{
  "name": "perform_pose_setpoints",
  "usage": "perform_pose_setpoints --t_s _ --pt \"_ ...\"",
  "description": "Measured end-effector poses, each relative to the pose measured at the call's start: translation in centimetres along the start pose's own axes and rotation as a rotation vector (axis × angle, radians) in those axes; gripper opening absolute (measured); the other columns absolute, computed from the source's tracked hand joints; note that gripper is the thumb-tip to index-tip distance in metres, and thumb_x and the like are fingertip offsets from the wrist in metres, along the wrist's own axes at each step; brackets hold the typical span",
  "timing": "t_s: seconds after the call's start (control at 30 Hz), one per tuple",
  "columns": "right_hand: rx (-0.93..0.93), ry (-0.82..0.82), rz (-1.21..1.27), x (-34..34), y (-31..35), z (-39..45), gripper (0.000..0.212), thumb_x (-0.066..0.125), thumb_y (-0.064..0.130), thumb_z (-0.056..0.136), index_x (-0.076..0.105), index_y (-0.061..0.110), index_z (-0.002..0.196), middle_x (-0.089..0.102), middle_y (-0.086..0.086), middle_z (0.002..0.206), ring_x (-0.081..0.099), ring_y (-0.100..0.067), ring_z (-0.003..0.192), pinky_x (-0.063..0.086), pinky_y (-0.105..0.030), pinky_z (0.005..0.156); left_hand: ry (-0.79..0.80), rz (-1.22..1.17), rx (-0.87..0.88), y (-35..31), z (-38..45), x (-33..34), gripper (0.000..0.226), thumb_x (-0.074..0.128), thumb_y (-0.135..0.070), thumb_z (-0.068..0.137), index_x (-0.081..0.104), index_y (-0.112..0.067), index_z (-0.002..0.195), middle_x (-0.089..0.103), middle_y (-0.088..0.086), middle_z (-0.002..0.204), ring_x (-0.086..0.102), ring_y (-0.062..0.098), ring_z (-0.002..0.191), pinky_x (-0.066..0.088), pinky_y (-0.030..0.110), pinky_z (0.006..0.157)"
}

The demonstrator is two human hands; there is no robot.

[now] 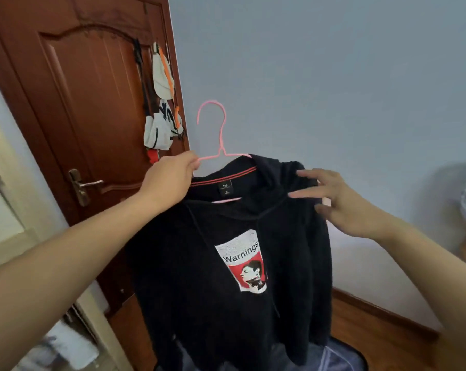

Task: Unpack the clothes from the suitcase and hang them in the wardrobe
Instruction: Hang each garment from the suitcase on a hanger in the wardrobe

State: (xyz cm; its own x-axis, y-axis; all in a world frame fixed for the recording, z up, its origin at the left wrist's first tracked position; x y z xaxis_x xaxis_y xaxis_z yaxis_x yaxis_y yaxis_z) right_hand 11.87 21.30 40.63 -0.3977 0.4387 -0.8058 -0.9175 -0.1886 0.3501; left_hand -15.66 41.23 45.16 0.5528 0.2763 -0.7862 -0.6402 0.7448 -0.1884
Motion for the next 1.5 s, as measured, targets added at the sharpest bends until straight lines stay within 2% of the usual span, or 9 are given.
perform_pose_setpoints --t_s 0.13,0.23,0.33,0.47,0.6,0.73,0.9,1.1,1.5 --pt "0.190 -0.277 0.090 -2.6 -0.8 1.0 0.053 0.060 0.009 0.094 0.052 0.034 0.140 0.034 0.004 0.155 0.025 -0.019 0.145 0.026 -0.034 0.115 -0.086 0.032 0.146 0.5 -0.5 -3.8 0.029 0.040 -0.038 0.107 0.063 -0.024 0.098 0.068 -0.001 0.082 0.062 0.029 0.078 0.051 0.044 0.068" --pt "0.100 -0.081 0.011 0.0 2.1 4.1 0.055 0.048 0.047 0.100 0.037 0.030 0.151 0.037 0.006 0.154 0.028 -0.016 0.143 0.028 -0.035 0.116 -0.088 0.021 0.216 0.7 -1.1 -7.3 0.029 0.039 -0.041 0.106 0.064 -0.026 0.102 0.070 -0.003 0.086 0.064 0.027 0.079 0.052 0.045 0.072" --pt "0.023 -0.037 0.151 2.3 5.9 7.0 0.035 0.036 0.042 0.106 0.064 0.023 0.113 0.066 0.011 0.103 0.058 -0.009 0.099 0.045 -0.028 0.088 -0.139 0.106 0.234 1.3 -3.0 -11.1 0.030 0.040 -0.037 0.107 0.065 -0.022 0.101 0.066 -0.005 0.081 0.062 0.024 0.074 0.049 0.040 0.066" --pt "0.083 -0.012 0.572 4.1 9.5 10.5 0.045 0.039 0.036 0.108 0.056 0.012 0.074 0.043 0.004 0.050 0.039 -0.012 0.047 0.032 -0.027 0.051 -0.186 0.322 0.338 3.3 -7.9 -15.0 0.022 0.045 -0.027 0.099 0.064 -0.018 0.099 0.069 0.002 0.080 0.065 0.026 0.071 0.053 0.034 0.057" --pt "0.092 -0.159 0.323 5.8 14.3 14.8 0.043 0.038 0.033 0.107 0.058 0.011 0.076 0.056 -0.004 0.068 0.054 -0.027 0.070 0.037 -0.034 0.067 -0.077 0.461 0.322 5.9 -11.9 -18.1 0.019 0.042 -0.028 0.101 0.058 -0.022 0.108 0.068 0.002 0.081 0.065 0.023 0.075 0.052 0.035 0.053" --pt "0.167 -0.627 0.655 3.8 18.0 18.5 0.038 0.033 0.035 0.102 0.057 0.019 0.078 0.059 -0.004 0.077 0.061 -0.032 0.079 0.047 -0.041 0.076 0.124 0.575 0.200 10.5 -14.6 -20.4 0.027 0.032 -0.040 0.102 0.055 -0.029 0.109 0.067 -0.005 0.082 0.066 0.024 0.072 0.050 0.034 0.058" --pt "0.059 0.074 0.123 11.8 25.3 22.6 0.041 0.041 0.041 0.105 0.061 0.012 0.084 0.065 -0.007 0.088 0.061 -0.030 0.093 0.040 -0.034 0.073 -0.029 0.516 -0.040 16.4 -17.2 -24.2 0.036 0.030 -0.046 0.103 0.061 -0.027 0.106 0.069 -0.005 0.085 0.066 0.024 0.078 0.052 0.041 0.067" --pt "-0.525 0.323 0.169 18.3 42.0 20.5 0.053 0.049 0.048 0.101 0.029 0.049 0.150 0.052 0.022 0.137 0.049 -0.001 0.126 0.039 -0.027 0.108 -0.248 0.558 -0.116 27.1 -19.9 -32.7 0.028 0.038 -0.039 0.106 0.058 -0.021 0.096 0.059 -0.006 0.069 0.058 0.025 0.063 0.044 0.038 0.056" --pt "-0.498 0.800 0.576 23.1 61.6 24.3 0.057 0.068 0.017 0.093 0.051 0.039 0.142 0.055 0.020 0.142 0.053 -0.003 0.131 0.044 -0.029 0.110 -0.416 0.437 -0.107 45.7 -25.2 -45.4 0.026 0.044 -0.034 0.107 0.056 -0.014 0.093 0.052 -0.004 0.064 0.051 0.021 0.057 0.043 0.040 0.055"
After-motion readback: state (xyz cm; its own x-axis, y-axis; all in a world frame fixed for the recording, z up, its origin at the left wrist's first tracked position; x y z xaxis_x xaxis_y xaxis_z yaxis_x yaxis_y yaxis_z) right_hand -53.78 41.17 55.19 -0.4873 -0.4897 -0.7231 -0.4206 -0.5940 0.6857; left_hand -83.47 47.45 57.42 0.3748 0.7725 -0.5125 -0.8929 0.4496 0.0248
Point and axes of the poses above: each hand's wrist, its own z-axis towards the middle knuckle, its own x-axis out of the palm, y = z × x, the point moved 5 cm from there along z, towards the middle knuckle
